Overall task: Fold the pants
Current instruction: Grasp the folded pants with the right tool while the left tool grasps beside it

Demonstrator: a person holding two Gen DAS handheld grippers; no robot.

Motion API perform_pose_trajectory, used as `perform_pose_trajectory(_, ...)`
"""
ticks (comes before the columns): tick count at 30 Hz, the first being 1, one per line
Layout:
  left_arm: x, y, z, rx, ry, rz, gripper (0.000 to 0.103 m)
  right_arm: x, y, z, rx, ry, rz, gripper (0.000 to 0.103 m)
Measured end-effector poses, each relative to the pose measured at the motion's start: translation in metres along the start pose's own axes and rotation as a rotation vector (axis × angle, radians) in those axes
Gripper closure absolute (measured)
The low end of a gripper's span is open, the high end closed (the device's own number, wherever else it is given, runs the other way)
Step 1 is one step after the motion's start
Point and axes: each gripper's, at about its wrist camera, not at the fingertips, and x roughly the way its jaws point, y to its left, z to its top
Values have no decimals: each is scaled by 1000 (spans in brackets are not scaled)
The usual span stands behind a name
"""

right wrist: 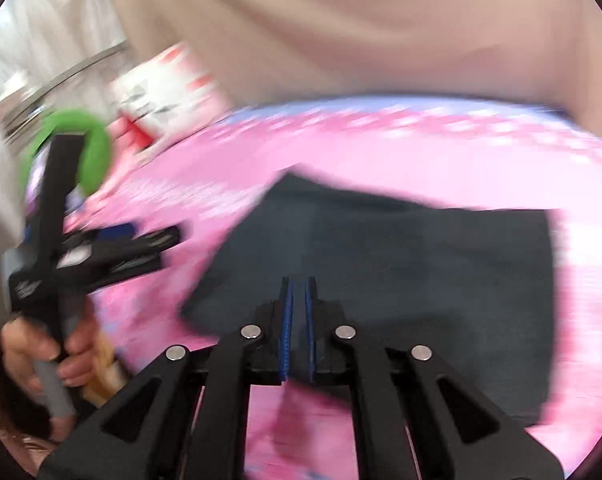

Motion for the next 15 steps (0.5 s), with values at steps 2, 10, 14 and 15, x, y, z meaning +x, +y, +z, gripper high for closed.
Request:
perform_pose_trajectory(2, 0, -8, -1, 14, 4, -9, 29, 8, -37, -15, 80, 56, -105, 94)
perform_pose_trajectory(10, 10, -32, -6, -9, 77, -156, 23, -35, -78, -31, 206, -37, -79, 57)
perform_pose_trajectory(14, 5, -40, -9, -5, 61, -189, 22, -32, -102, -38, 282, -9, -54, 50)
perform_pose_trajectory(15, 2, -43, -10, 6, 52, -190, 22, -25, -108, -39, 310, 4, -7, 50)
